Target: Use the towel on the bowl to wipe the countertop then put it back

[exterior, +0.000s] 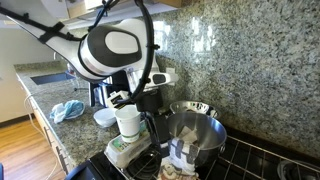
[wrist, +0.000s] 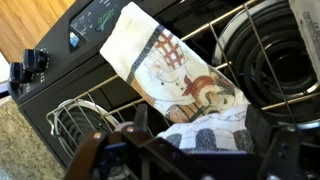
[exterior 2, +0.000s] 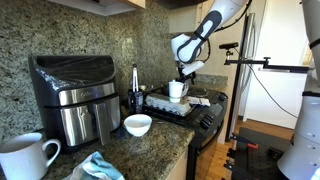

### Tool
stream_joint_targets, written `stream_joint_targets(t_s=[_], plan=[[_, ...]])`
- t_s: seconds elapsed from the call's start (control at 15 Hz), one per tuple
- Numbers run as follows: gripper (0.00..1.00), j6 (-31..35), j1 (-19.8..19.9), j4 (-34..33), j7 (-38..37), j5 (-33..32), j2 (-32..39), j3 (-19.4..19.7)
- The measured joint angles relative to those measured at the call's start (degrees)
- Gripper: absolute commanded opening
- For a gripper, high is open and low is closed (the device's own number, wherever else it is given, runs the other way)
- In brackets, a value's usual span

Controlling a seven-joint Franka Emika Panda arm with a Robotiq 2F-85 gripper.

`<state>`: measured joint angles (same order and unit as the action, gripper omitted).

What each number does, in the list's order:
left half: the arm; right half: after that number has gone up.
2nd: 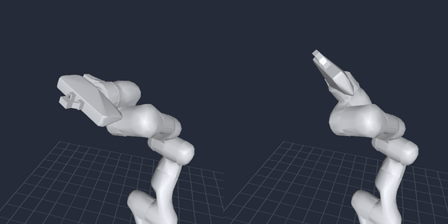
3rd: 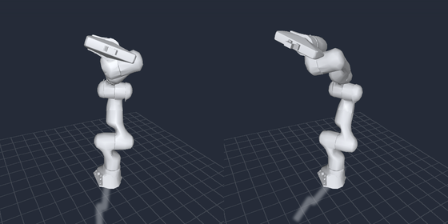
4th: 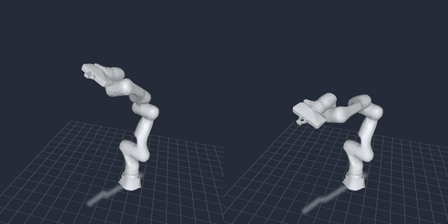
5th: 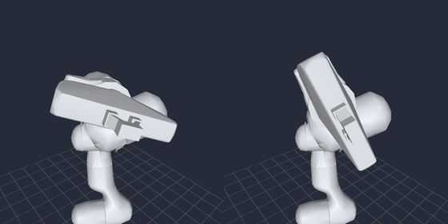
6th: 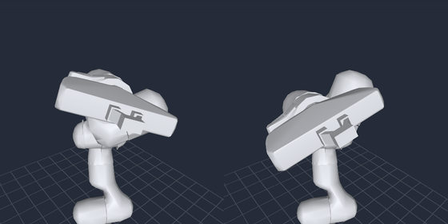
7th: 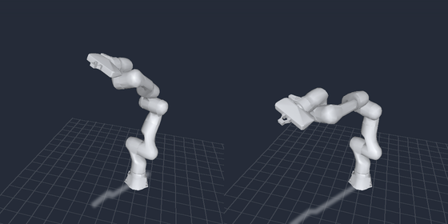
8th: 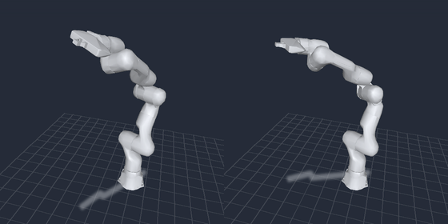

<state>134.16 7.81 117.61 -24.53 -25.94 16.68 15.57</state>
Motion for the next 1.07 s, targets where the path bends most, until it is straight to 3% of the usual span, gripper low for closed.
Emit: stream_joint_targets(t_s=[0.6, 1.07], plan=[[1.0, 13.4, 0.2, 4.3, 3.2, -3.1, 0.0, 2.7], [1.0, 20.2, 0.2, 7.2, 6.6, -4.2, 0.0, 4.5]])
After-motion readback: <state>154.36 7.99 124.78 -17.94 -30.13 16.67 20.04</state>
